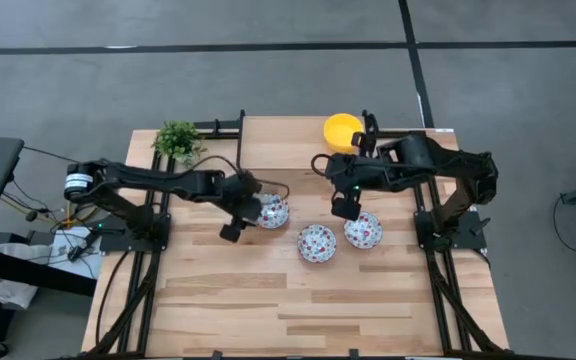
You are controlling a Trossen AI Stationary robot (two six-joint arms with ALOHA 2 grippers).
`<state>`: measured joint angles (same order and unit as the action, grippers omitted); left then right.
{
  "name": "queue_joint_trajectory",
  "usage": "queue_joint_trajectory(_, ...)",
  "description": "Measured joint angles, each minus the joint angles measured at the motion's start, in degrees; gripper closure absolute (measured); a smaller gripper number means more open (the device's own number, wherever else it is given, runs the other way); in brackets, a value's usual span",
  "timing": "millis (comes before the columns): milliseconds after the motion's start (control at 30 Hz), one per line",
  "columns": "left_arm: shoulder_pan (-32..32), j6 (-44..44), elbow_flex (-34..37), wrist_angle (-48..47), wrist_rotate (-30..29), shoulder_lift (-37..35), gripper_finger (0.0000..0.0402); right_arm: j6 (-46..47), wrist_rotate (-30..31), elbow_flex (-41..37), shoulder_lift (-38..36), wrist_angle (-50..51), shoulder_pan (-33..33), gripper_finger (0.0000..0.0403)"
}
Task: Pick & Place Mini bowls
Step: Put the patterned bowl on the shelf
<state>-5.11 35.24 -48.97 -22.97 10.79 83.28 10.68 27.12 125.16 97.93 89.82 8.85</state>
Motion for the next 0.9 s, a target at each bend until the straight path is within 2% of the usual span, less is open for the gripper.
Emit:
queue_joint_trajectory(133, 2.8, 4.8, 0.0, -0.1, -1.3, 2.1, 0.0252, 0.9, 0.0, 0.0, 0.0, 0.1, -0.4, 0.0339)
queue_joint_trajectory(300, 4.5, 5.0, 0.0, 0.3, -9.9, 4.4, 0.0252, 1.3, 0.0, 0.0, 0.0, 0.1, -0.2, 0.0339)
queue_joint_trajectory(400, 4.7, 5.0, 0.0, 0.8, -12.2, 5.3, 0.0252, 1.3, -0.1, 0.0, 0.0, 0.1, -0.2, 0.0339)
queue_joint_trajectory(900, 4.7, 4.9, 0.0, 3.4, -10.7, 7.6, 0.0252, 1.3, -0.1, 0.0, 0.0, 0.2, -0.2, 0.0339)
